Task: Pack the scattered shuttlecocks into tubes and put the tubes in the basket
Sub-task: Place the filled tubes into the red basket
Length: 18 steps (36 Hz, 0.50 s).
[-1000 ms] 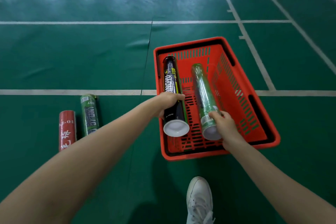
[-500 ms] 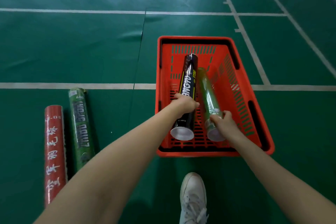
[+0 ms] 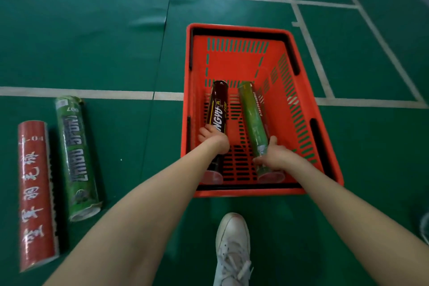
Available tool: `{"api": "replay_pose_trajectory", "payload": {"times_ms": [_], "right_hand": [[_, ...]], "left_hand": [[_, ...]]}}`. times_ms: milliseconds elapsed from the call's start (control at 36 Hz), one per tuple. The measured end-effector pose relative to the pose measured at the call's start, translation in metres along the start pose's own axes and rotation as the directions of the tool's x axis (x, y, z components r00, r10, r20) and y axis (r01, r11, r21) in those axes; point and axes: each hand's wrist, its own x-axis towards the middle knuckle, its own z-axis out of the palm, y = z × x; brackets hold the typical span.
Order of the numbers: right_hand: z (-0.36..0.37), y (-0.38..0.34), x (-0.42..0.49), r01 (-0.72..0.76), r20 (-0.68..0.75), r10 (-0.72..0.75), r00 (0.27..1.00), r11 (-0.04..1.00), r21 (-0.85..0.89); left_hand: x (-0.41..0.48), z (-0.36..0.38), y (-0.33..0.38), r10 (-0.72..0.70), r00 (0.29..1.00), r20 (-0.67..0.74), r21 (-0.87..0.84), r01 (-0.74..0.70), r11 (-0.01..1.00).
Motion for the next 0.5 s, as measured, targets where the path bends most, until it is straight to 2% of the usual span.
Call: {"api": "replay_pose_trajectory", "payload": {"times_ms": [28,111,194,250,306,389,500], "right_hand": [[-0.001,0.0,-0.001,0.006,-0.004,-0.006,1.0,0.999,-0.037],[-0.008,-0.005,-0.011,0.061,-0.087,-0.076,0.993,0.985,-0.164],[-0.021,-0.02,-0.028,0.144,-0.184,-0.188,0.965,0.963,-0.226],[-0.031,-0.036,-0.042,0.201,-0.248,-0.271,0.93,0.941,-0.274],[-0.041,-0.055,-0.056,0.262,-0.306,-0.356,0.883,0.915,-0.307],[-0.052,-0.089,-0.08,0.398,-0.385,-0.494,0.78,0.866,-0.304],[-0.052,-0.149,-0.111,0.596,-0.455,-0.657,0.601,0.748,-0.294]], "left_hand": [[-0.005,-0.002,-0.001,0.011,1.0,-0.025,-0.018,-0.012,1.0],[-0.012,-0.006,-0.002,0.194,0.977,-0.084,0.015,-0.193,0.981],[-0.027,-0.025,-0.007,0.314,0.948,-0.056,0.074,-0.31,0.948],[-0.038,-0.042,-0.011,0.388,0.92,-0.06,0.048,-0.386,0.921],[-0.049,-0.064,-0.02,0.448,0.889,-0.096,0.008,-0.449,0.893],[-0.07,-0.1,-0.043,0.512,0.825,-0.24,-0.053,-0.537,0.842],[-0.087,-0.144,-0.094,0.477,0.785,-0.396,-0.07,-0.543,0.837]]}}
